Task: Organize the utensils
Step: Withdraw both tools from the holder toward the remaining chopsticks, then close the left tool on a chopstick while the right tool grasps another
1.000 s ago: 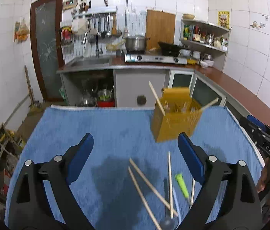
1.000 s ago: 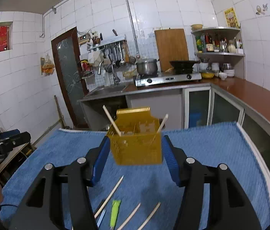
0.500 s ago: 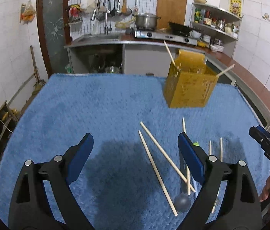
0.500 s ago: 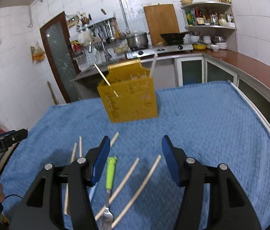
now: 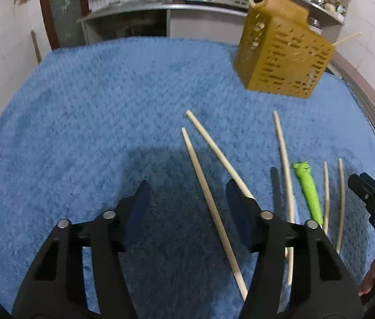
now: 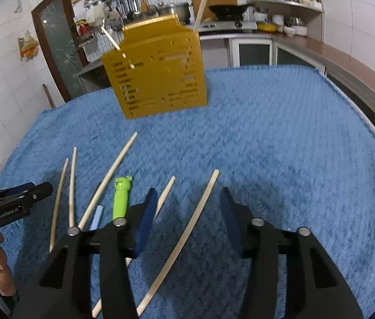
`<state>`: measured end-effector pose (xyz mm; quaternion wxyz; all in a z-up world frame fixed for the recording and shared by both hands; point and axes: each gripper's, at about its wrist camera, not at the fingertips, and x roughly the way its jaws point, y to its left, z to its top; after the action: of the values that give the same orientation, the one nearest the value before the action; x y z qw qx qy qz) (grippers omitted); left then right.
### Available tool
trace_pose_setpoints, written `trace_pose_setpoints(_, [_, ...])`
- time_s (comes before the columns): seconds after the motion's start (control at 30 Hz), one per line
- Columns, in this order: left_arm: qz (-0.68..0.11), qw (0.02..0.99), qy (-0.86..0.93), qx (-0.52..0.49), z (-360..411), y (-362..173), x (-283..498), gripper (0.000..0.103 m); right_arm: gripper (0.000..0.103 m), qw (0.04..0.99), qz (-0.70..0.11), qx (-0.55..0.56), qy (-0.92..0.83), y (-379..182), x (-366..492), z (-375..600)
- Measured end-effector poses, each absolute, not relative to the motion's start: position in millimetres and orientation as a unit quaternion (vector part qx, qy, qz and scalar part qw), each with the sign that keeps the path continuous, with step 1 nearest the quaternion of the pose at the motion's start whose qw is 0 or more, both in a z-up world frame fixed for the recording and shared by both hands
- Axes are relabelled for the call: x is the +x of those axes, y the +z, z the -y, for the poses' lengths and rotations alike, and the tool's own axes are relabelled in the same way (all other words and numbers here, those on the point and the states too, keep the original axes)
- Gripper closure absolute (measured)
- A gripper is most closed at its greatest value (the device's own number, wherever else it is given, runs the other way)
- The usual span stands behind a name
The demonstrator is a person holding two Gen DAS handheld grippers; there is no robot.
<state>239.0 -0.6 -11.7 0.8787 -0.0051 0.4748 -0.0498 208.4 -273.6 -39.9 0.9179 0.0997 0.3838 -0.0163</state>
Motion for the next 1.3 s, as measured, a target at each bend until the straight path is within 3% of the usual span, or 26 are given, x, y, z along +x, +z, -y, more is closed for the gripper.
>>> trace_pose_setpoints(0.07, [-0.483, 0.875, -0.043, -0.009, 1, -18, 245, 0.050, 0.061, 0.913, -0.395, 0.096, -0.023, -45, 212, 272])
trace_pose_setpoints(0.13, [-0.493, 0.869, -0.040, -0.011, 3, -23, 249, 0.060, 0.065, 0.907, -0.408, 0.102, -0.028, -51, 215, 271])
trace_pose_setpoints(0.37, [-0.509, 0.860, -0.034, -0.009, 8, -25, 257, 0.070, 0.084, 0.891, -0.439, 0.104, -0.051, -59, 224, 270])
trace_pose_setpoints(0.57, [-0.528, 0.848, -0.031, -0.024, 5, -25, 266, 0.075, 0.085, 0.878, -0.462, 0.111, -0.056, -58, 234, 270])
trace_pose_setpoints(0.7, [-0.534, 0.845, -0.022, 0.006, 16, -25, 270, 0.076, 0.092, 0.882, -0.457, 0.106, -0.051, -60, 240, 270])
trace_pose_setpoints(0.83, [-0.526, 0.850, -0.024, 0.017, 19, -25, 277, 0.090, 0.093, 0.884, -0.457, 0.096, -0.026, -59, 243, 273])
trace_pose_setpoints(0.9, [-0.522, 0.852, -0.028, 0.018, 19, -25, 280, 0.092, 0.096, 0.882, -0.461, 0.096, -0.017, -57, 245, 278])
trace_pose_setpoints(1.3, [-0.546, 0.833, -0.068, 0.066, 22, -23, 283, 0.093, 0.097, 0.856, -0.515, 0.046, 0.017, -52, 263, 284])
